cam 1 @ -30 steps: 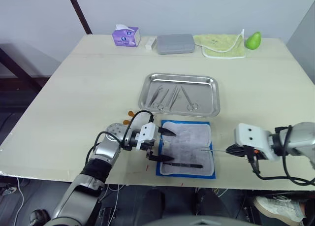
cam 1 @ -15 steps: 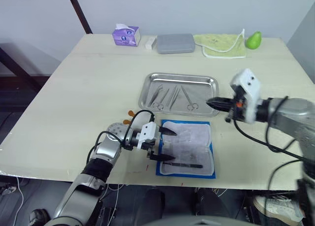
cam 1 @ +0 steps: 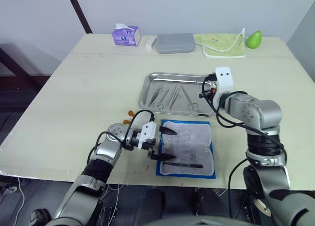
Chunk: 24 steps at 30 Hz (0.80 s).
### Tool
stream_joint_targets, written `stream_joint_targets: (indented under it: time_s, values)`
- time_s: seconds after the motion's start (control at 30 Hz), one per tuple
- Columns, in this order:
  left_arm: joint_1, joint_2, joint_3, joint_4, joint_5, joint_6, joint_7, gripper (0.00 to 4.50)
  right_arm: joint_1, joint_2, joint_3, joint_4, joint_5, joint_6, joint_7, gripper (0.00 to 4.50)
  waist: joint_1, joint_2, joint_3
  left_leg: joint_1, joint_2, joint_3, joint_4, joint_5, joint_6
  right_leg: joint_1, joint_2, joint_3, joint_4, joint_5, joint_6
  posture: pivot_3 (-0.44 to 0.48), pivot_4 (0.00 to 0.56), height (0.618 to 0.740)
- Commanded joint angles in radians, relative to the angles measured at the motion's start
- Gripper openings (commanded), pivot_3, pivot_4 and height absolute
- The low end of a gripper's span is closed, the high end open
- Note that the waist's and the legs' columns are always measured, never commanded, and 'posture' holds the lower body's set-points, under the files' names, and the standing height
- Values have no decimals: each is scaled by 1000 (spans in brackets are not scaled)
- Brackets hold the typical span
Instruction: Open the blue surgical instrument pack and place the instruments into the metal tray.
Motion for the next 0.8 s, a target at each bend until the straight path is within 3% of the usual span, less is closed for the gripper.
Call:
stream_joint_targets:
  time_s: [0.03,0.8]
  values:
    - [37,6,-29,27,56,38,35,4500,15,45,9,5,-34,-85,-39,22,0,0,0,0,0,0,0,0,0,0,0,0,0,0,0,0,150,740]
    - [49,12,-29,23,56,41,42,4500,62,78,44,142,-124,-248,-19,22,-3,1,0,0,0,0,-1,0,0,-1,0,1,0,0,0,0,150,740]
